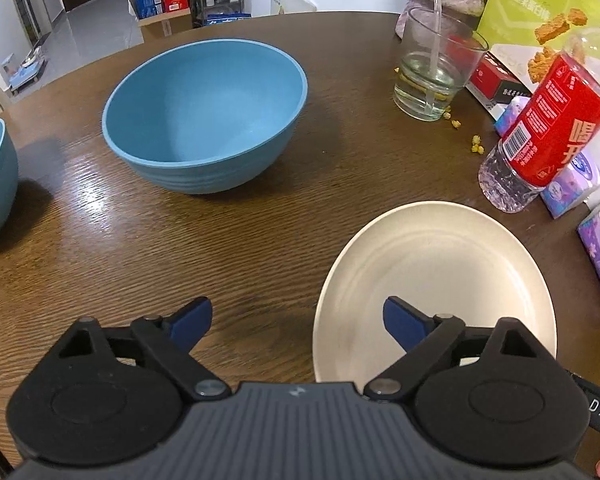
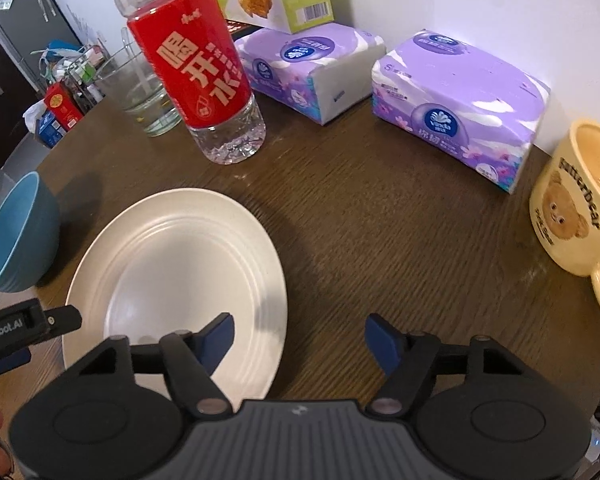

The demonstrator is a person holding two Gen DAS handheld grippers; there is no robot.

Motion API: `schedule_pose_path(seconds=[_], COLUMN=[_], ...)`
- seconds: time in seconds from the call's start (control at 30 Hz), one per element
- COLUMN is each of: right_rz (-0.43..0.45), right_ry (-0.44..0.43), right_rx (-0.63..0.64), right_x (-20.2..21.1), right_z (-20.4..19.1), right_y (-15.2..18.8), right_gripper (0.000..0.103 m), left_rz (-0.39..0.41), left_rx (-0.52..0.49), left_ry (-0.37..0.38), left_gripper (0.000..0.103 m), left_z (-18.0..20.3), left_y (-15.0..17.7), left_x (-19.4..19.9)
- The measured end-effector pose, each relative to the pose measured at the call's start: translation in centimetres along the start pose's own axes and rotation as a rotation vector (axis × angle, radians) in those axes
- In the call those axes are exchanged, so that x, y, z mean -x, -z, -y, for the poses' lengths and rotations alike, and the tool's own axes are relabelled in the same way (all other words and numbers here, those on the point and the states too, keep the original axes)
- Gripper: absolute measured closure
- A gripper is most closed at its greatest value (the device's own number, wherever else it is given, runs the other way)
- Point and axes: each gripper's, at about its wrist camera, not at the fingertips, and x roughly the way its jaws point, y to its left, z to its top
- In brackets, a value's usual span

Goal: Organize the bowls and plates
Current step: 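Close the right gripper on the plate rim while the left gripper closes too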

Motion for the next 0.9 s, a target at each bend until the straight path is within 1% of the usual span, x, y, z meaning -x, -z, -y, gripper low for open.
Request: schedule_pose_path(seconds=[0.03,0.1,0.23,0.3,0.37,0.43,0.47,0.53,0.63,0.7,0.77,0.87,0.9], right_rz=[-0.003,-0.008,-0.014,-0.022,-0.03,-0.033,-0.035,-0.036,-0.041,-0.043,-0.045,-0.045,-0.045], right_ry=[-0.002,-0.003,-0.009,-0.011,-0.014,-0.036,-0.044,-0.058,-0.081,-0.095,-0.113,-0.135,-0.14], right_rx=[0.003,0.006,0.015,0.015,0.01,0.004,0.003,0.004,0.005,0.002,-0.001,-0.005,-0.009], right_x=[-0.1,-0.3,-0.6,-0.9,-1.2,-1.5,-1.6,-1.8,-2.1,-2.2,-2.3,-2.3,-2.4], right_z=[0.0,0.1,0.3,0.4,0.6,0.7,0.7,0.6,0.6,0.6,0.6,0.7,0.7], right_y=[-0.2,-0.6,-1.4,-1.6,-1.8,-1.9,-2.0,-2.2,-2.4,-2.5,-2.6,-2.5,-2.6], right_gripper=[0.036,0.044,0.054,0.062,0.066,0.069,0.071,0.075,0.082,0.088,0.09,0.094,0.094], left_rz=[-0.002,-0.006,-0.019,-0.024,-0.027,-0.031,-0.031,-0.034,-0.043,-0.047,-0.049,-0.051,-0.052], left_rx=[0.0,0.002,0.014,0.018,0.02,0.023,0.025,0.033,0.04,0.044,0.047,0.051,0.051], left_ry=[-0.001,-0.005,-0.01,-0.009,-0.009,-0.008,-0.011,-0.013,-0.005,0.004,0.011,0.036,0.047], left_gripper=[0.017,0.021,0.031,0.034,0.036,0.044,0.046,0.055,0.062,0.064,0.066,0.076,0.082], left_z=[0.1,0.2,0.2,0.2,0.3,0.3,0.3,0.3,0.4,0.5,0.6,0.7,0.8], left_y=[-0.1,-0.3,-0.5,-0.5,-0.5,-0.5,-0.5,-0.5,-0.6,-0.7,-0.8,-0.9,-0.9], left_x=[-0.1,-0.3,-0.8,-1.0,-1.1,-1.3,-1.3,-1.4,-1.7,-1.8,-1.9,-2.1,-2.1])
